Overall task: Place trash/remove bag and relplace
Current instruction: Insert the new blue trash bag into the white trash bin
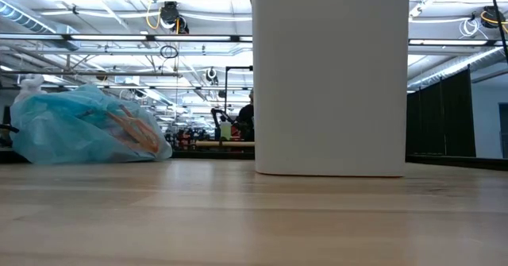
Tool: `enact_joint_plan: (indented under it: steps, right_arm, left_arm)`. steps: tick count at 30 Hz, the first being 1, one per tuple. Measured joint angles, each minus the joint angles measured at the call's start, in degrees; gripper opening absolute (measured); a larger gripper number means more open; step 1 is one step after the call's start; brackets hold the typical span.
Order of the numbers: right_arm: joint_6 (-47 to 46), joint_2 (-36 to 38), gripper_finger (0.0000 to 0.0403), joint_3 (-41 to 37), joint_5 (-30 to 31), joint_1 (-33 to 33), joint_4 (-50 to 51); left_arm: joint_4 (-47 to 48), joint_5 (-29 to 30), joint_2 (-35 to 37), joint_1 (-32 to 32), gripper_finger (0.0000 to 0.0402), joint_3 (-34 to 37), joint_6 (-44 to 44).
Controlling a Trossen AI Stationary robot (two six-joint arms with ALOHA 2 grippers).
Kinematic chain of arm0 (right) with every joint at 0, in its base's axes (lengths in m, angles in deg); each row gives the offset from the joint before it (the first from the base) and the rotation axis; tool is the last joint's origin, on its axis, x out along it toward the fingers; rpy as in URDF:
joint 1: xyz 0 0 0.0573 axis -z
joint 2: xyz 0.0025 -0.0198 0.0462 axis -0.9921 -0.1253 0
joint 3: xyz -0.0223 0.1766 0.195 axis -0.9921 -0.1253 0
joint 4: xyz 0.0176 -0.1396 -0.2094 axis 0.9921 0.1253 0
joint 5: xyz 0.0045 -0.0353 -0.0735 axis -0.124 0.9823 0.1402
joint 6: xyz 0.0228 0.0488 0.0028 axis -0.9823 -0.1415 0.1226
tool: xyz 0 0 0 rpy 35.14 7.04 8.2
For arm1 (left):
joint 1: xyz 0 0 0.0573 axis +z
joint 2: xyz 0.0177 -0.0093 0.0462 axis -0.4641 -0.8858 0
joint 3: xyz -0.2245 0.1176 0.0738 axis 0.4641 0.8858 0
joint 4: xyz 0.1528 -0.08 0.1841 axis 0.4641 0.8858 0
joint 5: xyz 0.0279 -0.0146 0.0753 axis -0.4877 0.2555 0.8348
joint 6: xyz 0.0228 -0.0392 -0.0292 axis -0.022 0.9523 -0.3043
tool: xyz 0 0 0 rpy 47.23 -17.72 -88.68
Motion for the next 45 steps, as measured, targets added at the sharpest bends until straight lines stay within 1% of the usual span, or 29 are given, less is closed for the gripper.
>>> enact_joint_plan:
  steps: [3,6,10,13,17,19,22,25,28,31,35,37,38,40,42,43,45]
  right_arm:
    - [1.58,-1.34,0.0,0.01,3.11,-0.02,3.01]
    - [0.93,-2.65,0.0,0.02,3.88,-0.03,6.53]
    - [0.8,-4.31,0.0,-0.07,9.25,-0.03,10.42]
    - [0.17,-4.98,0.0,-0.04,10.91,-0.02,13.29]
    - [0.17,-5.13,0.0,-0.04,11.02,-0.07,13.68]
    - [1.28,-4.4,0.0,0.02,12.58,-0.07,12.04]
    - [3.3,-3.56,0.0,2.15,16.25,-0.07,12.5]
    - [4.71,-3.39,0.0,5.2,19.35,-0.06,15.03]
    - [5.32,-3.53,0.0,8.03,20.85,-0.07,17.86]
    - [5.31,-2.83,0.0,8.02,22.23,-0.07,19.38]
    - [2.89,-3.25,0.0,8.02,22.85,-0.05,23.02]
    - [2.5,-4.11,0.0,8.02,22.83,-0.05,23.45]
    - [2.5,-4.59,0.0,8.02,22.75,-0.07,23.54]
    - [2.47,-5.58,0.0,8.02,22.32,-0.07,23.54]
    - [2.01,-6.47,0.0,7.88,21.84,-0.07,23.99]
    - [1.41,-6.66,0.0,7.82,20.76,-0.07,24.05]
    - [-0.26,-6.65,0.0,7.91,17.75,-0.04,23.9]
  left_arm:
    - [0.94,0.04,-0.79,0.02,0.0118,0.02,1.41]
    - [0.52,0.12,-1.24,0.02,0.0118,0.04,1.55]
    - [-1.0,0.15,-1.46,0.02,0.0118,0.04,1.53]
    - [-1.5,0.15,-1.81,0.38,0.0118,0.02,1.53]
    - [-1.02,0.18,-2.32,0.55,0.0118,0.02,1.6]
    - [-0.65,0.22,-2.44,0.51,0.0118,0.02,1.6]
    - [-0.56,0.2,-2.75,0.39,0.0118,0.02,2.45]
    - [0.41,0.2,-2.85,0.39,0.0118,0.02,3.03]
    - [1.02,0.2,-2.91,0.39,0.0118,0.02,3.06]
    - [0.74,0.2,-2.91,0.39,0.0118,0.02,2.96]
    - [-0.42,0.24,-2.91,0.69,0.0118,0.02,1.18]
    - [-2.77,1.68,-2.91,1.35,0.0118,0.02,-1.27]
    - [-4.57,3.43,-2.99,1.82,0.0118,0.02,-2.81]
    - [-10.23,9.15,-3.08,2.61,0.0118,0.02,-5.47]
    - [-17.96,14.51,-3.1,3.1,0.0118,0.02,-6.72]
    - [-22.32,15.9,-3.1,3.27,0.0118,0.02,-7.43]
    - [-28.4,16.27,-2.94,3.25,0.0118,-0.08,-7.6]
